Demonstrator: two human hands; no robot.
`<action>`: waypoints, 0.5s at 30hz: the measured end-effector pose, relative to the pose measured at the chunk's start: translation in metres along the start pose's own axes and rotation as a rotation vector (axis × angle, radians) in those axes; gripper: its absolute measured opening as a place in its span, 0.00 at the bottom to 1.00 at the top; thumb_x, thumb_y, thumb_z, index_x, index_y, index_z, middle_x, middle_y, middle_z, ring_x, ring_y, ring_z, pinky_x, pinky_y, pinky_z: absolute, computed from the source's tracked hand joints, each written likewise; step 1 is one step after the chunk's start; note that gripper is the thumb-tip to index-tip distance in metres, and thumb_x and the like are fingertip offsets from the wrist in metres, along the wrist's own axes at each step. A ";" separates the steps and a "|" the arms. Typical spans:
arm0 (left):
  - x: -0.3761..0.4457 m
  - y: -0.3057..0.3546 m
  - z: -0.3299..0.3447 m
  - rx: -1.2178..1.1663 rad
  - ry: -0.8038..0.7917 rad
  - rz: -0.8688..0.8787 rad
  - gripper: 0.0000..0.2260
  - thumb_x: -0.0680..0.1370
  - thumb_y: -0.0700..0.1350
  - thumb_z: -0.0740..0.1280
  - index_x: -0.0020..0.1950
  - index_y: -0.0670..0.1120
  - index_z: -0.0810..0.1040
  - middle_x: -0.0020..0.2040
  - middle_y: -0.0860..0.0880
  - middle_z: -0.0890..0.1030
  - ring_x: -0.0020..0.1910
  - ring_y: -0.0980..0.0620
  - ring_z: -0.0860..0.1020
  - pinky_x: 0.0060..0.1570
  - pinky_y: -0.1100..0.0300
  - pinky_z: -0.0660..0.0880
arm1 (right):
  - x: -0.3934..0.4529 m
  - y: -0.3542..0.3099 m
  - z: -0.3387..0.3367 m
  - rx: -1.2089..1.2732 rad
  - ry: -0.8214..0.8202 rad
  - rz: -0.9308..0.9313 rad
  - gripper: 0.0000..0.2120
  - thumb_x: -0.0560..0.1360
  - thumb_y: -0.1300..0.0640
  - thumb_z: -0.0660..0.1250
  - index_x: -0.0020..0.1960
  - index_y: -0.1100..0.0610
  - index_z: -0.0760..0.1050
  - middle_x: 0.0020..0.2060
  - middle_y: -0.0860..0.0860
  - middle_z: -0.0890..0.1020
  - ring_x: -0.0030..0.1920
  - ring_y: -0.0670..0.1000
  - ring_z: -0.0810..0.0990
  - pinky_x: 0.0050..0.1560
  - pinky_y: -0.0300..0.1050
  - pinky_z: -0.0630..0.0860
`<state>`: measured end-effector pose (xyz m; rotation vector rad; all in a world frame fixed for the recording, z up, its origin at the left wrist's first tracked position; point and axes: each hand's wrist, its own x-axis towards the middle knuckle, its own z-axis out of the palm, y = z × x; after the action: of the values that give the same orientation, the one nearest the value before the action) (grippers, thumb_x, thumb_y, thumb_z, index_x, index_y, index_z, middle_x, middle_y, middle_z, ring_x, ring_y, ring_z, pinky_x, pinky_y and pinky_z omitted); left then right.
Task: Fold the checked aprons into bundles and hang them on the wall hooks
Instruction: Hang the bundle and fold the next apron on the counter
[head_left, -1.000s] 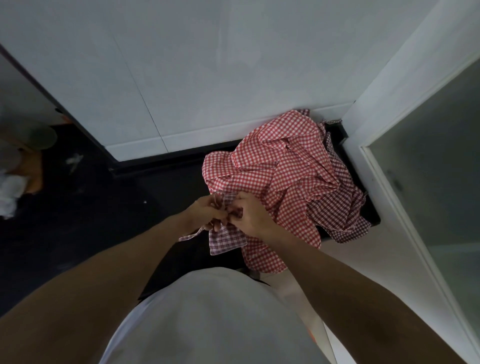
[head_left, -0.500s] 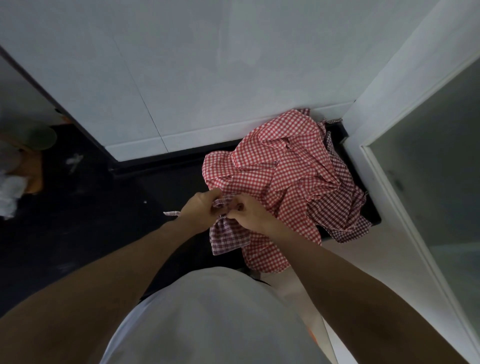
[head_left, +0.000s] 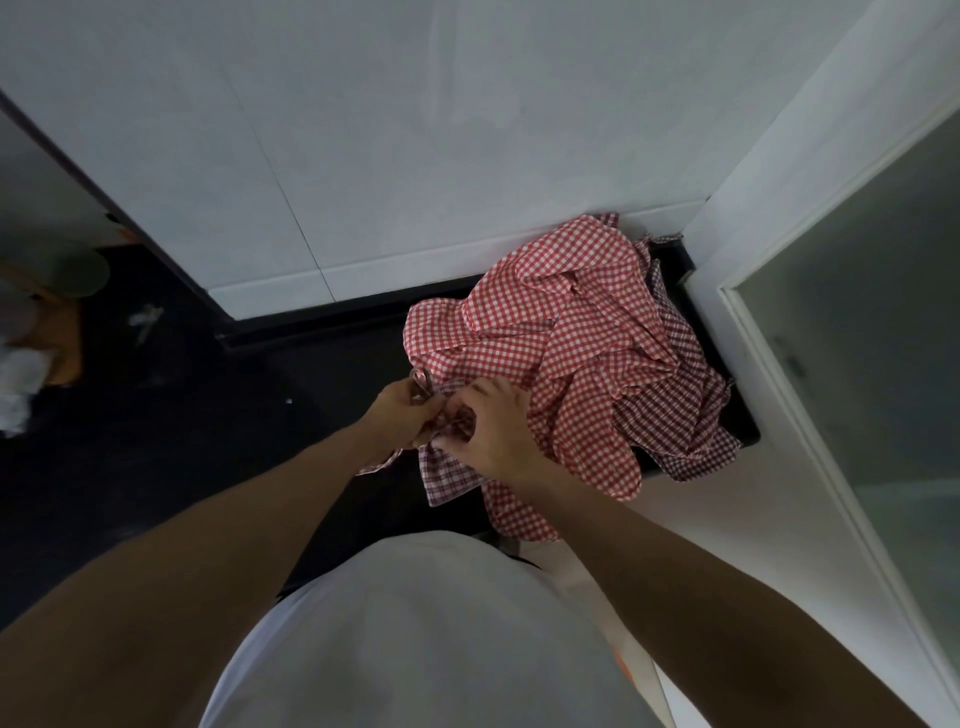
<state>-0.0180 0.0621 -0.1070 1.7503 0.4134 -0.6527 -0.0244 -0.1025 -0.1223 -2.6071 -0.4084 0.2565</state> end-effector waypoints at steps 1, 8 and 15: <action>-0.001 0.000 0.001 0.003 -0.002 0.006 0.09 0.82 0.43 0.65 0.58 0.39 0.77 0.50 0.33 0.81 0.41 0.42 0.78 0.33 0.59 0.75 | 0.000 0.000 0.002 0.005 0.018 0.014 0.16 0.69 0.42 0.76 0.51 0.49 0.79 0.53 0.46 0.79 0.60 0.49 0.70 0.64 0.51 0.61; 0.000 0.000 0.000 0.055 0.053 0.030 0.09 0.81 0.49 0.66 0.48 0.43 0.77 0.37 0.38 0.79 0.30 0.49 0.75 0.29 0.58 0.71 | 0.002 -0.007 -0.001 0.101 -0.056 -0.005 0.07 0.74 0.51 0.74 0.45 0.52 0.78 0.44 0.45 0.80 0.51 0.49 0.77 0.60 0.50 0.64; 0.000 0.001 0.000 0.124 0.131 0.063 0.11 0.79 0.48 0.69 0.51 0.40 0.79 0.39 0.42 0.82 0.26 0.57 0.75 0.23 0.67 0.69 | -0.002 -0.010 -0.001 0.372 -0.057 -0.015 0.04 0.72 0.63 0.73 0.45 0.60 0.78 0.38 0.50 0.81 0.37 0.48 0.78 0.41 0.37 0.74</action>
<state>-0.0171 0.0621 -0.1057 1.9231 0.4138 -0.5300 -0.0280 -0.0957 -0.1162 -2.2361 -0.3613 0.3653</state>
